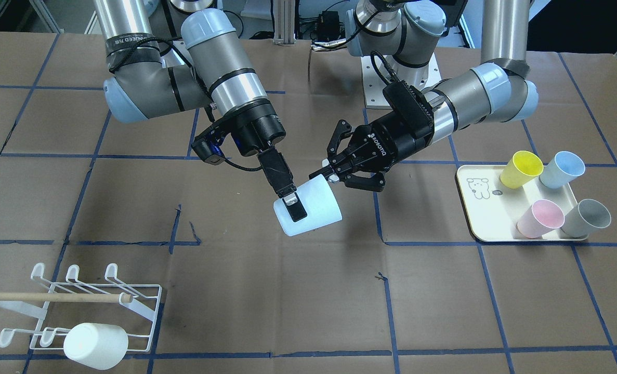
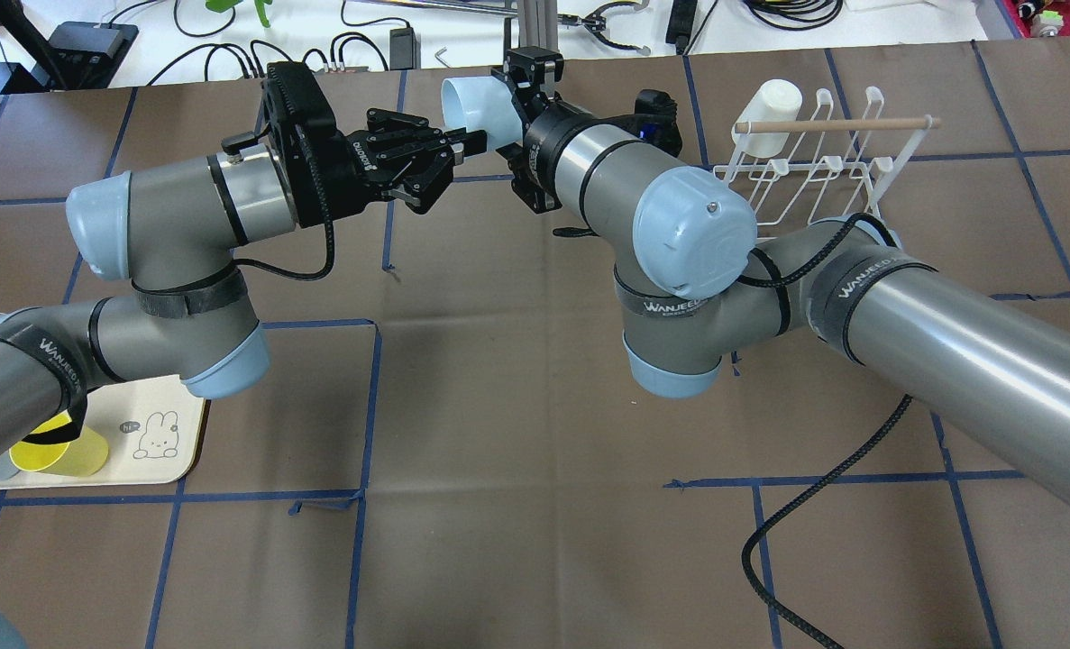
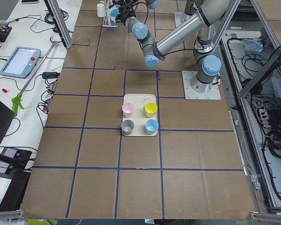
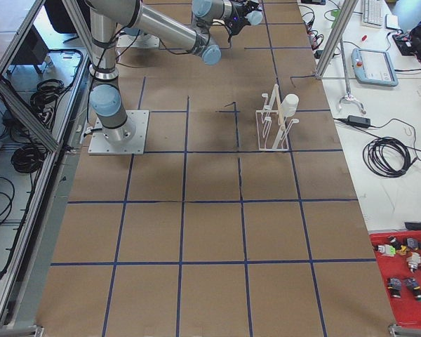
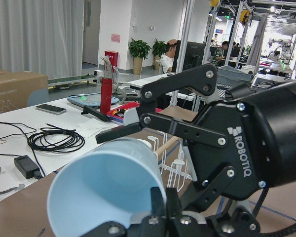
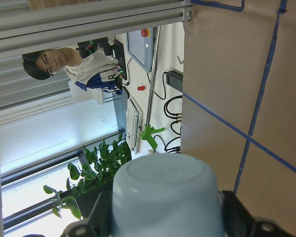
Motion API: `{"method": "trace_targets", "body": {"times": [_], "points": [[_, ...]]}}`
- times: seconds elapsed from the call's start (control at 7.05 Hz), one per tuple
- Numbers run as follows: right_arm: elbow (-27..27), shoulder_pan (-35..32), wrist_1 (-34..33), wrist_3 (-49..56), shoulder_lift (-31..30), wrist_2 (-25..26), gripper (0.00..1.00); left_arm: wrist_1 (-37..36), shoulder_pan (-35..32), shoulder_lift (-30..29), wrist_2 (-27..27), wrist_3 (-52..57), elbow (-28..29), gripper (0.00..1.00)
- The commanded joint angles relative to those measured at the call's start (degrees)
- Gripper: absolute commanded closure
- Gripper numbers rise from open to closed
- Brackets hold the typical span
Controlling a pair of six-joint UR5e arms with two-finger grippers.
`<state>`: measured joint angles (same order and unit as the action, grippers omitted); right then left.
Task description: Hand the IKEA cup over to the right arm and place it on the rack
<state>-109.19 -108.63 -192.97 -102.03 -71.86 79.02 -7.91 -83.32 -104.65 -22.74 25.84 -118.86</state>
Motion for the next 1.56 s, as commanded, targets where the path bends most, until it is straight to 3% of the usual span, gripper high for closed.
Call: {"method": "trace_targets", "body": {"times": [0.0, 0.28, 0.57, 0.71, 0.85, 1.13, 1.42], "points": [[0.0, 0.0, -0.1, -0.2, 0.0, 0.1, 0.40, 0.0, 0.0, 0.1, 0.0, 0.1, 0.1, 0.91], [0.0, 0.0, -0.1, -0.3, -0.2, 0.2, 0.45, 0.0, 0.0, 0.1, 0.0, 0.0, 0.4, 0.84], [-0.1, 0.0, -0.1, -0.2, -0.2, 0.2, 0.47, 0.0, 0.0, 0.1, 0.0, 0.0, 0.9, 0.46], [-0.1, 0.0, -0.1, -0.3, -0.2, 0.2, 0.48, 0.0, 0.1, -0.1, 0.2, -0.2, 0.7, 0.17], [-0.1, 0.0, -0.1, -0.3, -0.2, 0.2, 0.51, 0.0, 0.2, 0.0, 0.3, -0.2, 0.6, 0.05], [0.0, 0.0, -0.1, -0.3, -0.3, 0.2, 0.57, 0.2, 2.8, 0.0, 0.2, -0.3, 0.6, 0.02], [0.3, 0.0, -0.2, -0.3, -0.1, 0.3, 0.67, 0.2, 10.7, -1.2, 6.1, -0.1, 0.3, 0.02]]}}
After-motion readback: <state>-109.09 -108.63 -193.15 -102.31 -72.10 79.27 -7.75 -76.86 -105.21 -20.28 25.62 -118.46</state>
